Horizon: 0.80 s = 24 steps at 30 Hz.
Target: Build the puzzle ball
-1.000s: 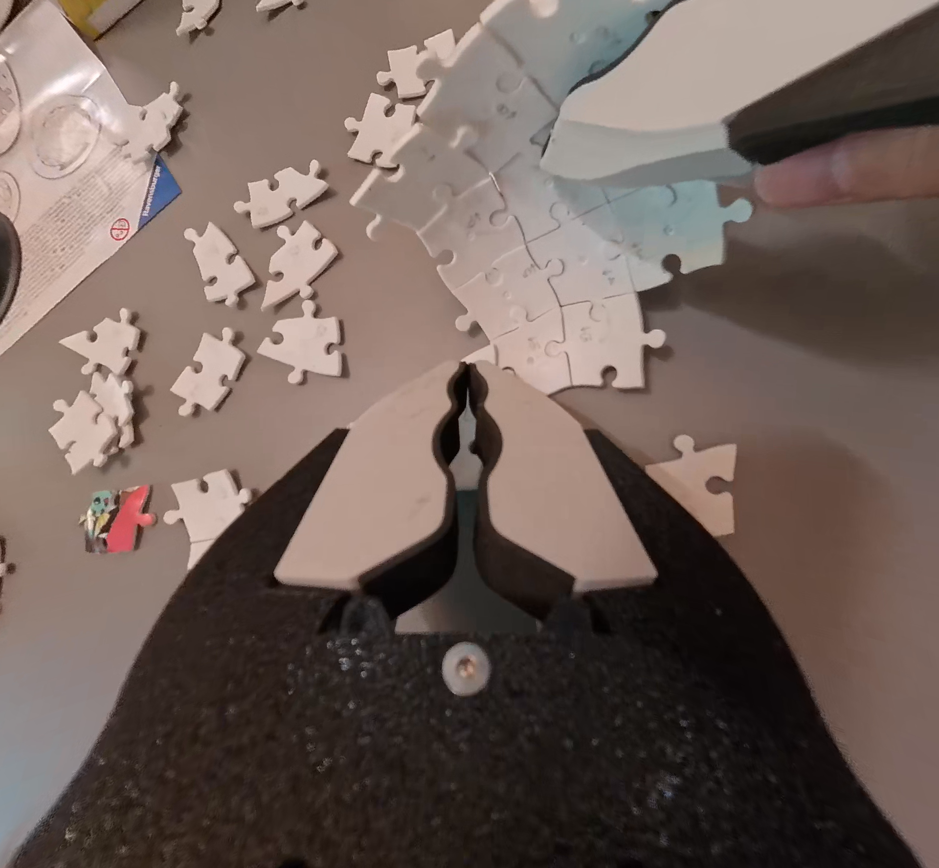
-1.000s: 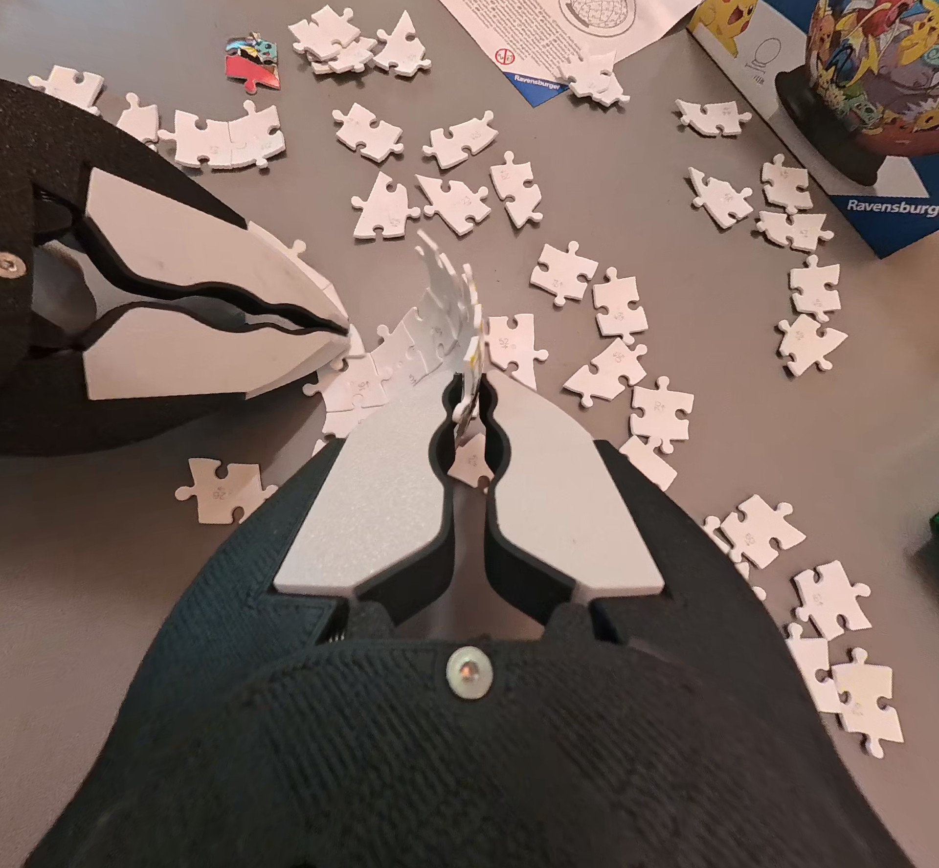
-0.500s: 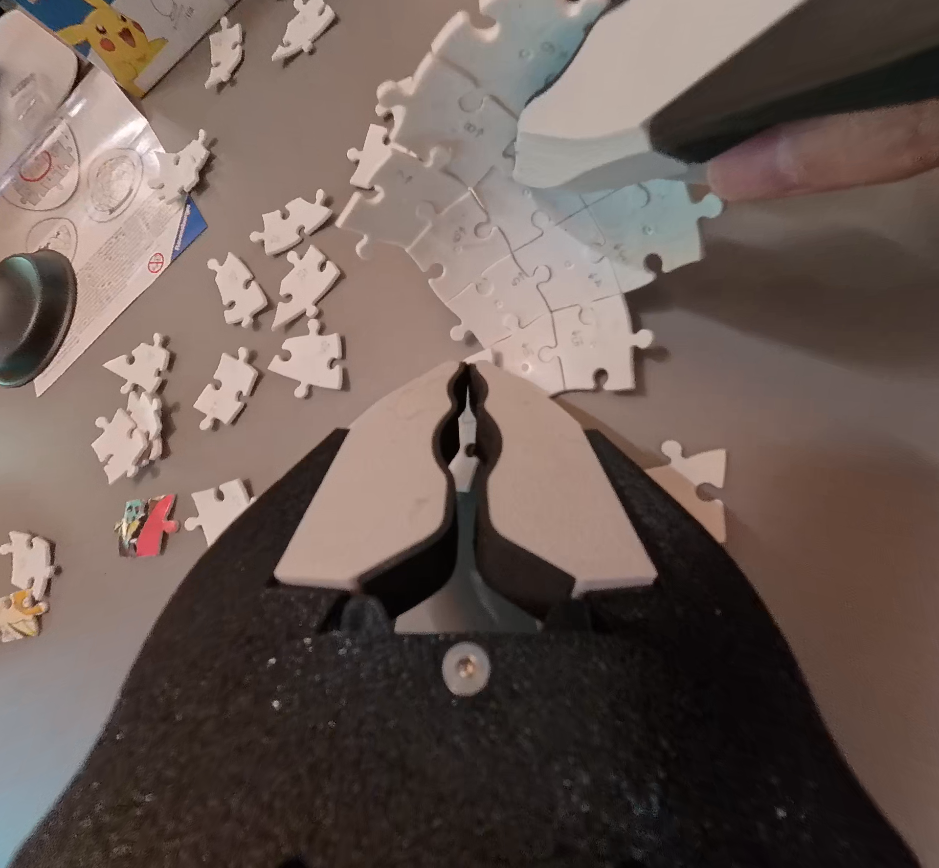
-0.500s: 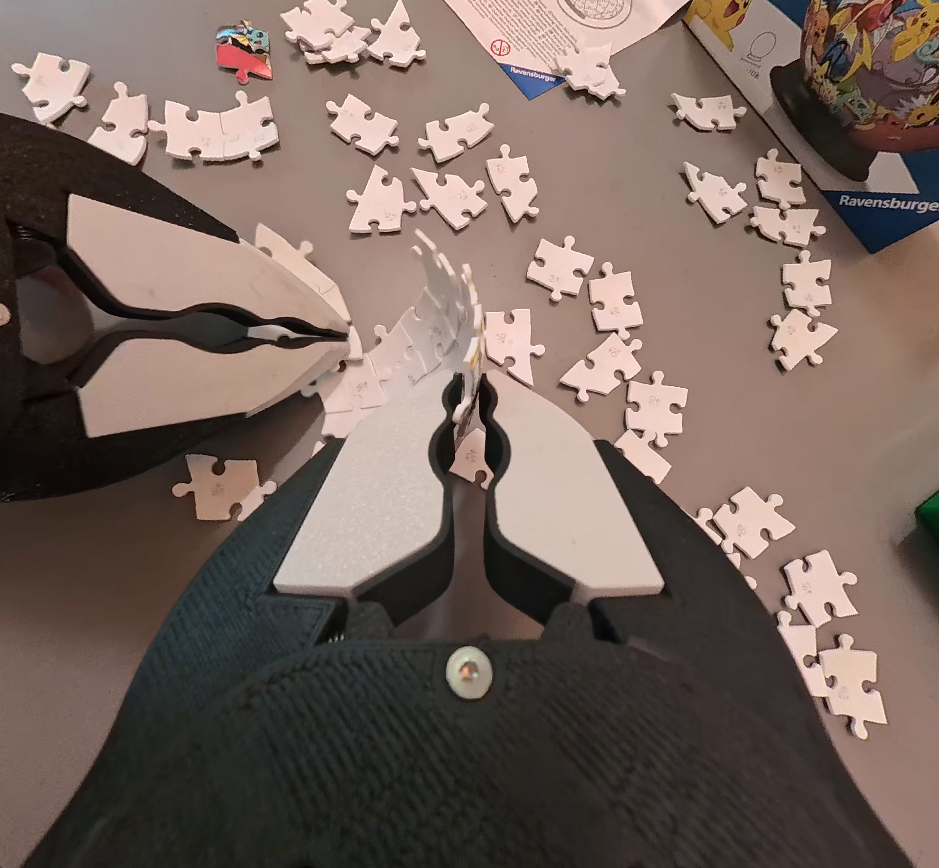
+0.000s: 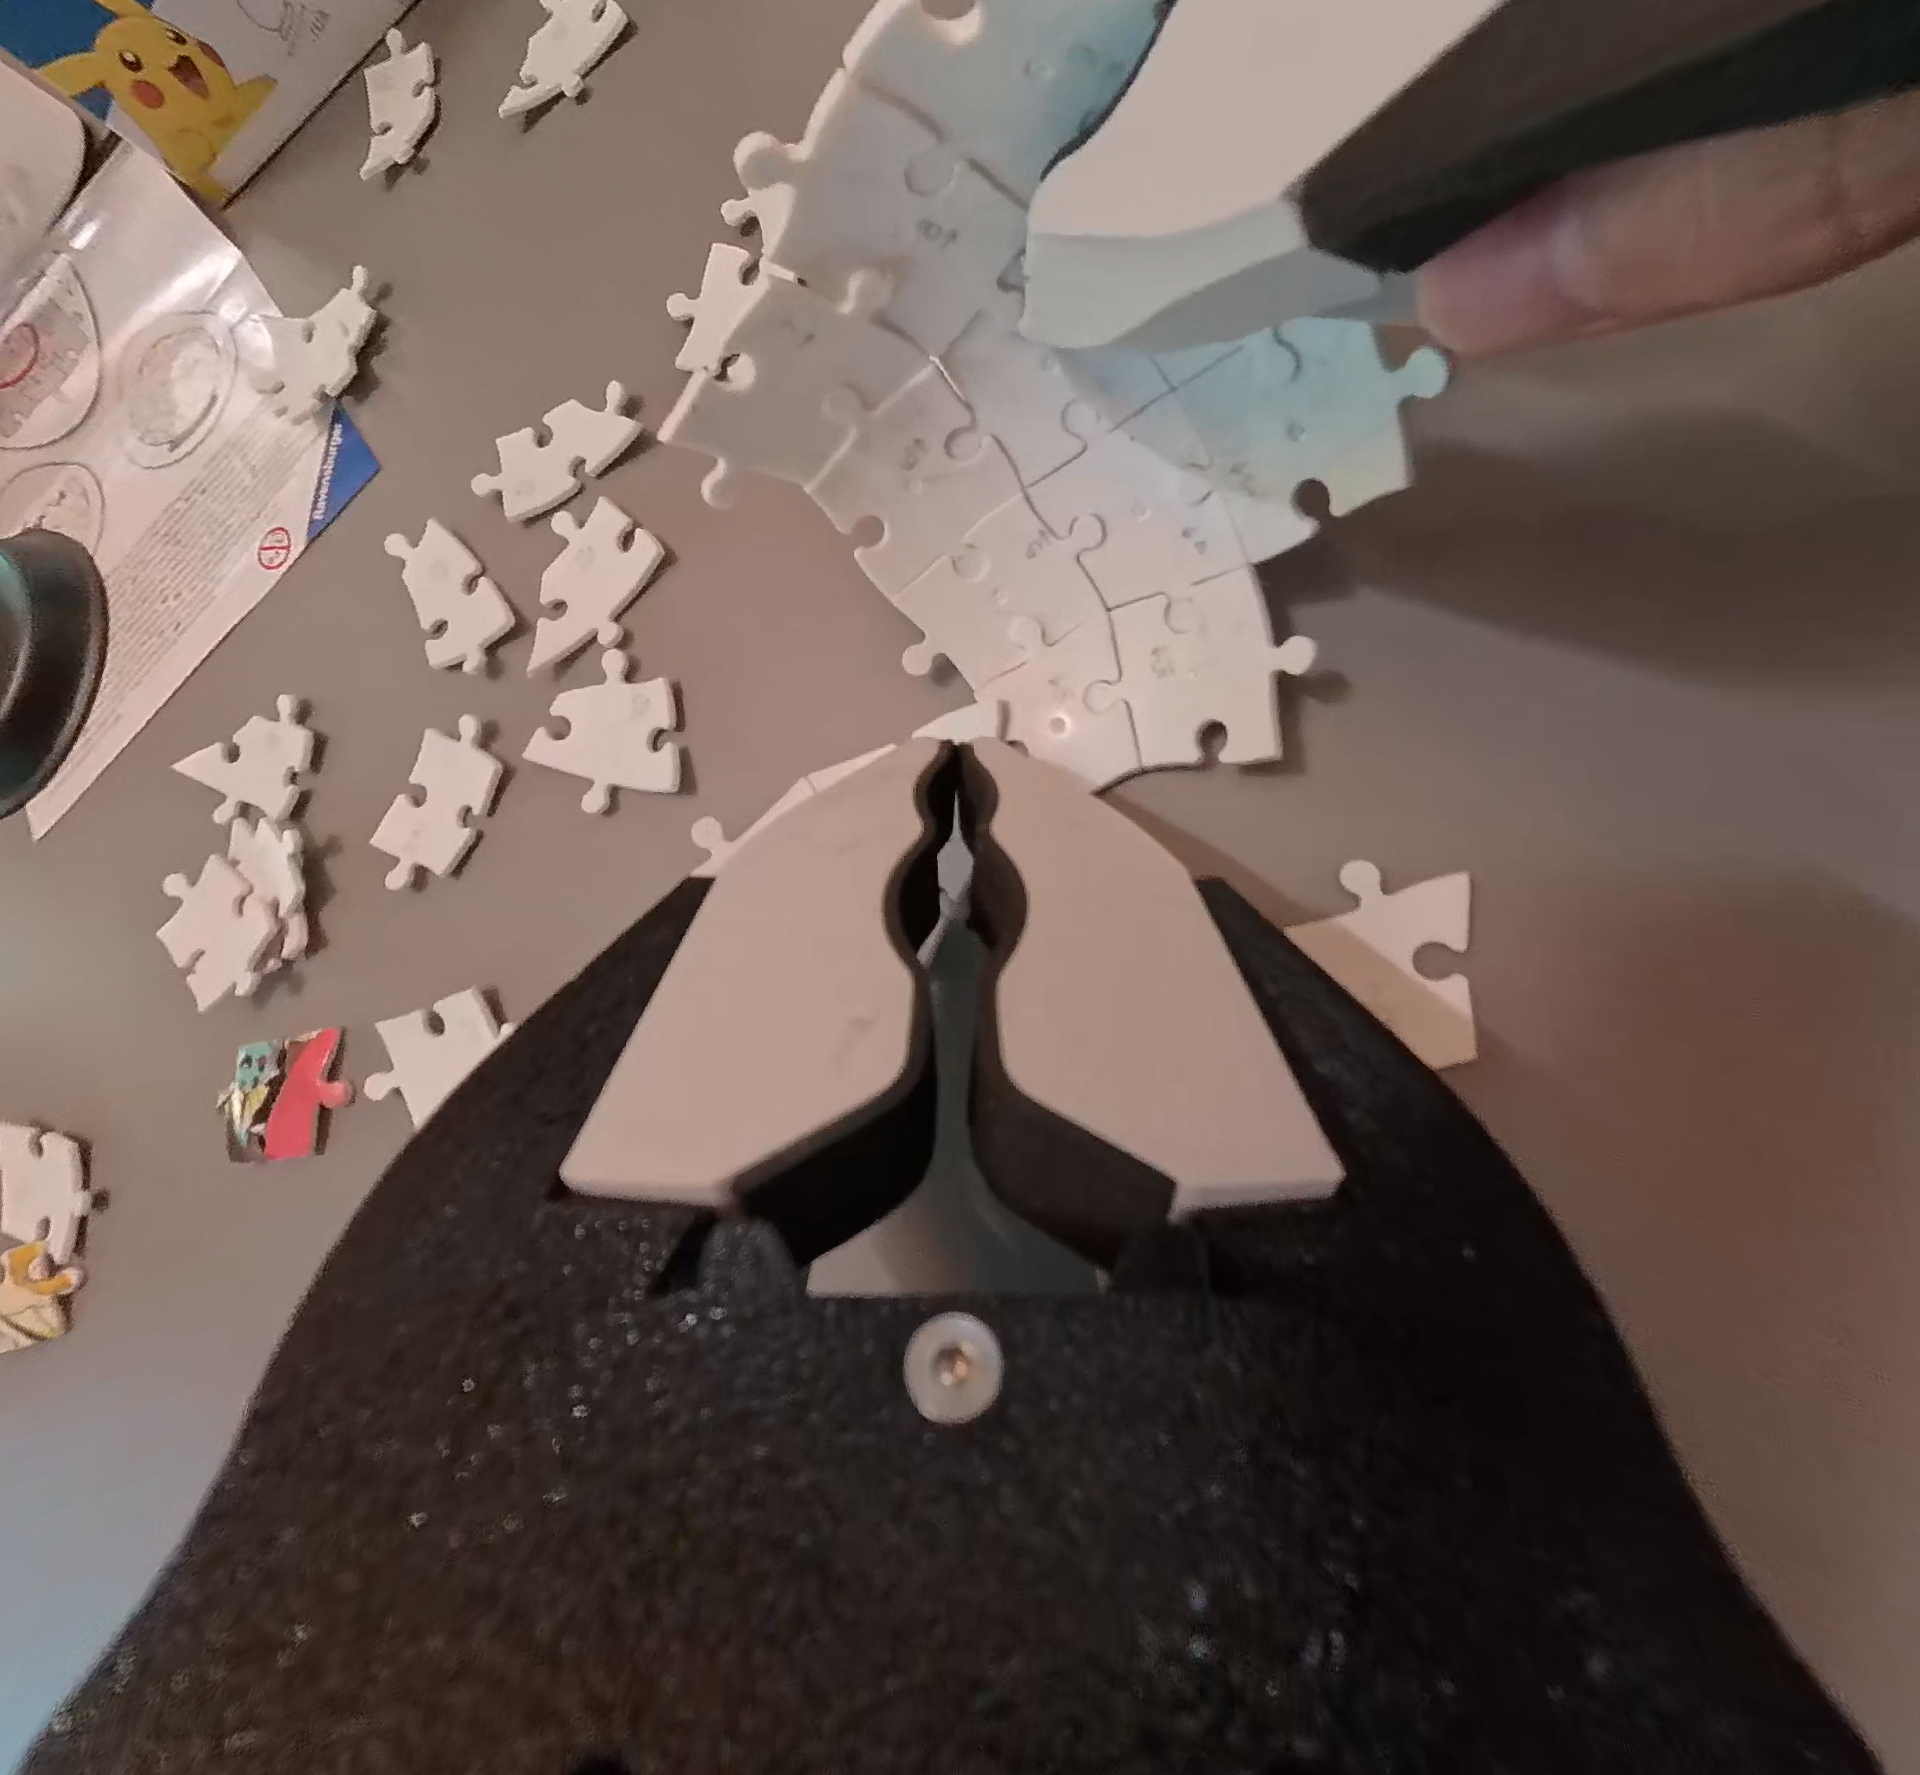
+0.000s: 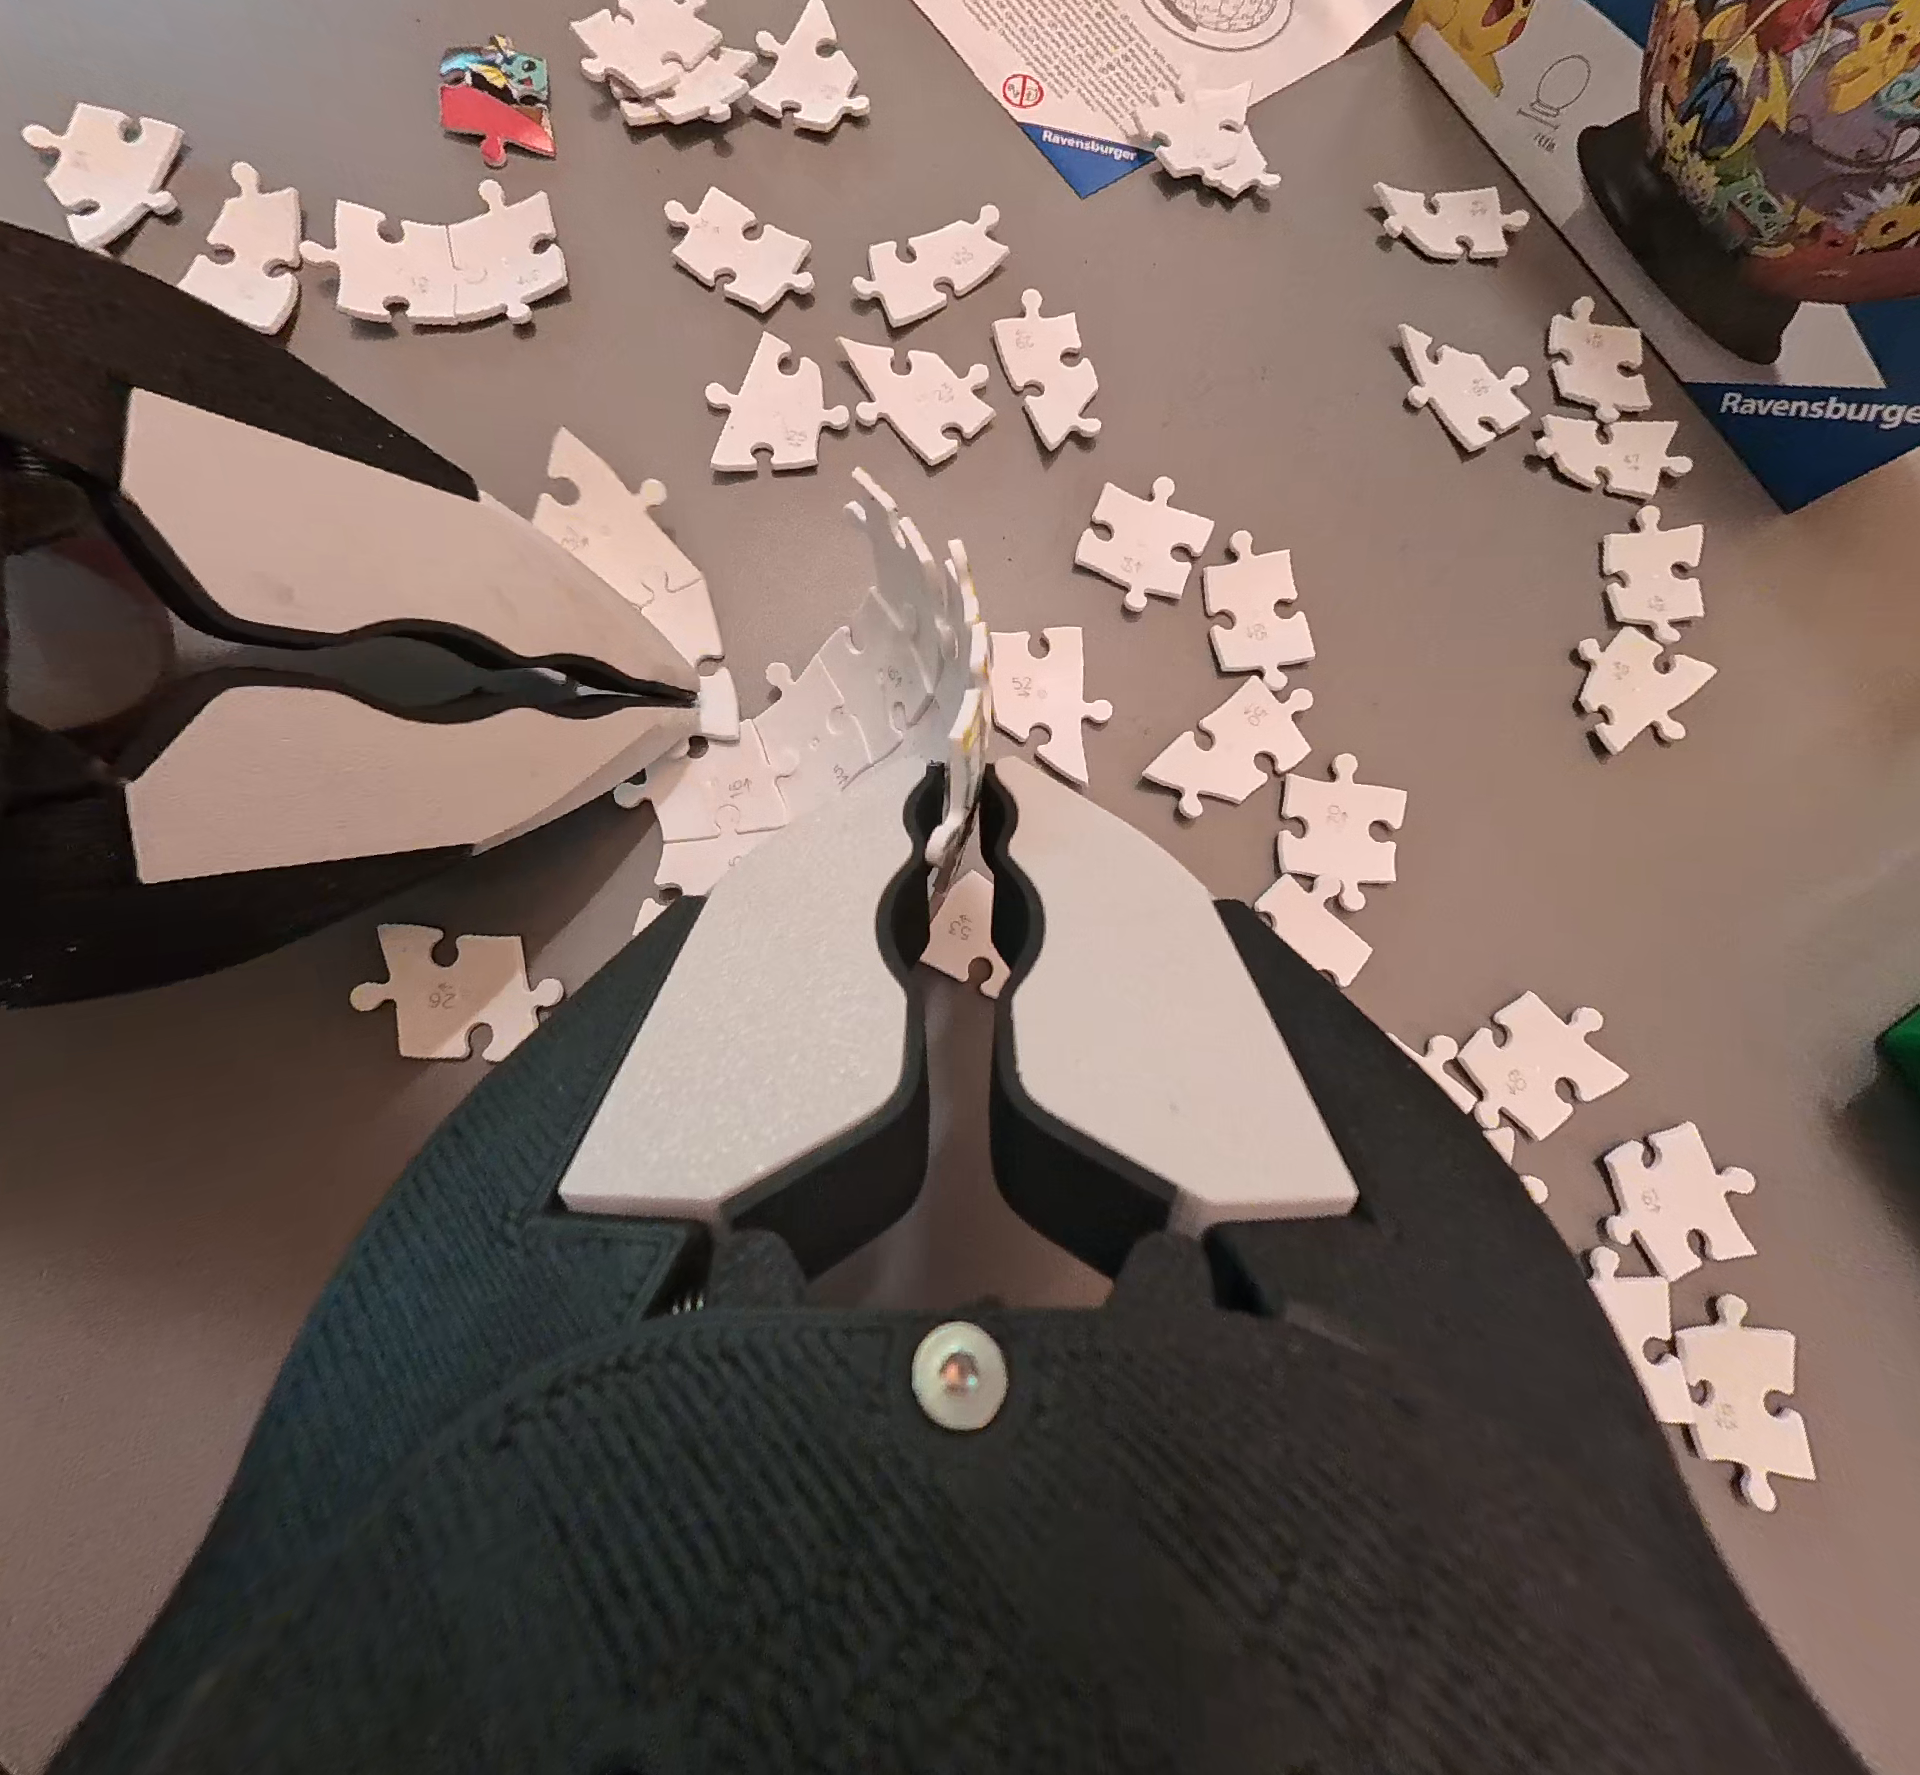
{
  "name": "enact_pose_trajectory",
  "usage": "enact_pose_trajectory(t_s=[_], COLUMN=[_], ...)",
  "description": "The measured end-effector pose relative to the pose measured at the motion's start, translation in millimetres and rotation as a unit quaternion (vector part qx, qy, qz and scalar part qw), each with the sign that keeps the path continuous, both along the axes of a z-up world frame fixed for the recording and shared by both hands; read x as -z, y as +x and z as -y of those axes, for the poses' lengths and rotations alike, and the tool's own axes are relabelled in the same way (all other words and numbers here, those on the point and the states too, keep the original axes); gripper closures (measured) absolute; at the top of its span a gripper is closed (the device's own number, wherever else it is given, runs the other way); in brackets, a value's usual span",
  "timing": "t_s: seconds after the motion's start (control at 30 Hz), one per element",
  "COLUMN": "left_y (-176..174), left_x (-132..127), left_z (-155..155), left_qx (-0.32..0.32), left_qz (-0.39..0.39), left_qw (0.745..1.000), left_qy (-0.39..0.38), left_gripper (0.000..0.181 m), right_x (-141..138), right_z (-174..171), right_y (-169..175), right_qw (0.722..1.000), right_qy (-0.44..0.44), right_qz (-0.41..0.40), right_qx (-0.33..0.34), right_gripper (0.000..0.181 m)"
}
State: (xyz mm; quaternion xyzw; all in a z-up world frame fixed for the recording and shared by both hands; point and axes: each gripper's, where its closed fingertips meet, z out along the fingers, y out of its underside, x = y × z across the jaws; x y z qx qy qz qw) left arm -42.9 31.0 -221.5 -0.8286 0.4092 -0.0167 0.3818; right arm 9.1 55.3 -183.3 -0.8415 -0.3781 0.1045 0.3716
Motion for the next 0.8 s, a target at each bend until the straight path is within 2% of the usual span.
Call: enact_pose_trajectory(t_s=[0.47, 0.8], left_y=[-0.5, 6.8], left_x=[1.5, 0.4], left_z=[-1.3, 0.0], left_qx=[-0.1, -0.083], left_qz=[0.017, 0.022], left_qw=[0.995, 0.996], left_qy=[-0.021, -0.025], left_gripper=[0.181, 0.181], right_x=[-1.4, 0.1], right_z=[-0.3, -0.8], right_y=[-0.7, 0.3], right_qw=[1.0, 1.0], right_qy=[0.001, 0.0], right_qz=[-0.002, -0.001], right_qx=[0.007, 0.006], right_gripper=[0.175, 0.175])
